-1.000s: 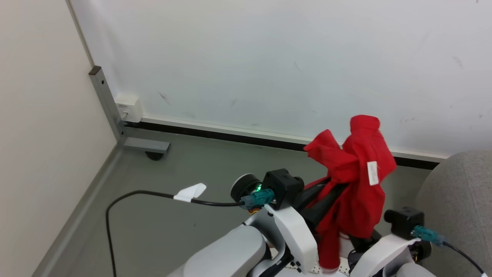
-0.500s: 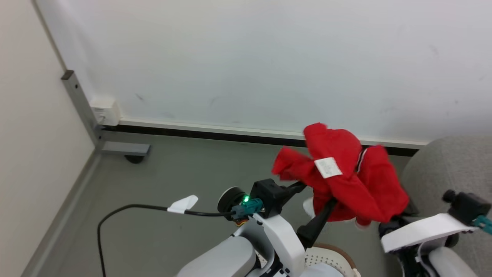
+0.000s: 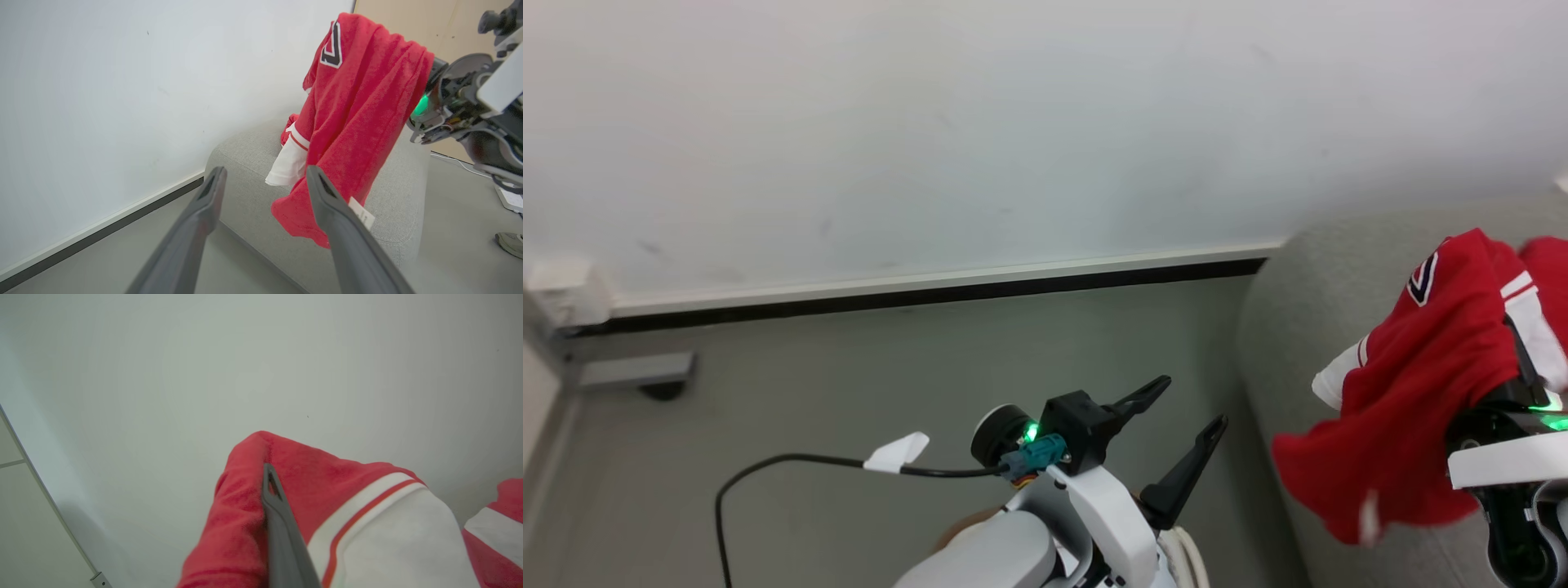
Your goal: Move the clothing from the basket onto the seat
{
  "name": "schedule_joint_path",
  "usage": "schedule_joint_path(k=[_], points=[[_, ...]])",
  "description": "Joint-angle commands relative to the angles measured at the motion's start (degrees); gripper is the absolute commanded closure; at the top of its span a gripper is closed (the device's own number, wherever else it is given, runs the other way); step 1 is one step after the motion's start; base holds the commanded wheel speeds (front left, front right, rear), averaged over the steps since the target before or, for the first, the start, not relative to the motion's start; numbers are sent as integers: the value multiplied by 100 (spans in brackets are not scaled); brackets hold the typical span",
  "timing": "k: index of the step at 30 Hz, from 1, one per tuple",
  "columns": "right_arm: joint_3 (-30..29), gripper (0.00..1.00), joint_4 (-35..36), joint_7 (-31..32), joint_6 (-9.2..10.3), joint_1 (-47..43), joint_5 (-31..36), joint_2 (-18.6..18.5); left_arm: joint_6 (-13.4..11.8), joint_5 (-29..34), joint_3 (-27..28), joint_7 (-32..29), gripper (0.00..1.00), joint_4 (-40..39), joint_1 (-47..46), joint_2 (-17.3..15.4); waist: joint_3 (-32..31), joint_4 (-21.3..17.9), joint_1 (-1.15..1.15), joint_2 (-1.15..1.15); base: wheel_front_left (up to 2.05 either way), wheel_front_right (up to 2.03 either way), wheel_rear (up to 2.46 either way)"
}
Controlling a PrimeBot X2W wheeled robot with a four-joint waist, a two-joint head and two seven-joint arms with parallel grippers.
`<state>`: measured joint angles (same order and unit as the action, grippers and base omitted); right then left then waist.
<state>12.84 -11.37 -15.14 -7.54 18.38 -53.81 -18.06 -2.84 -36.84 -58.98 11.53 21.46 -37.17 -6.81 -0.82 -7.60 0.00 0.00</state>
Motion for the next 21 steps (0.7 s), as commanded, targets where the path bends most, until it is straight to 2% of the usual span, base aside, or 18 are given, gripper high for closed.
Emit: schedule_joint_path(k=[1, 10, 16, 21], points=[[-56, 100, 86, 2, 11, -95, 61, -70, -6, 68, 19, 82, 0, 11, -5, -47, 130, -559, 0, 0, 0, 0, 0], [-325, 100, 371, 2, 11, -469, 167, -153, 33, 303, 49, 311, 0, 156, -19, -45, 323, -1540, 0, 0, 0, 0, 0], [-364, 100, 515, 6, 11, -627, 204, -98, 95, 373, 78, 353, 0, 266, -22, 22, 411, -1861, 0, 0, 0, 0, 0], [-406, 100, 581, 17, 11, -573, 246, -108, 124, 468, 105, 360, 0, 343, -46, 70, 491, -1977, 0, 0, 0, 0, 0]])
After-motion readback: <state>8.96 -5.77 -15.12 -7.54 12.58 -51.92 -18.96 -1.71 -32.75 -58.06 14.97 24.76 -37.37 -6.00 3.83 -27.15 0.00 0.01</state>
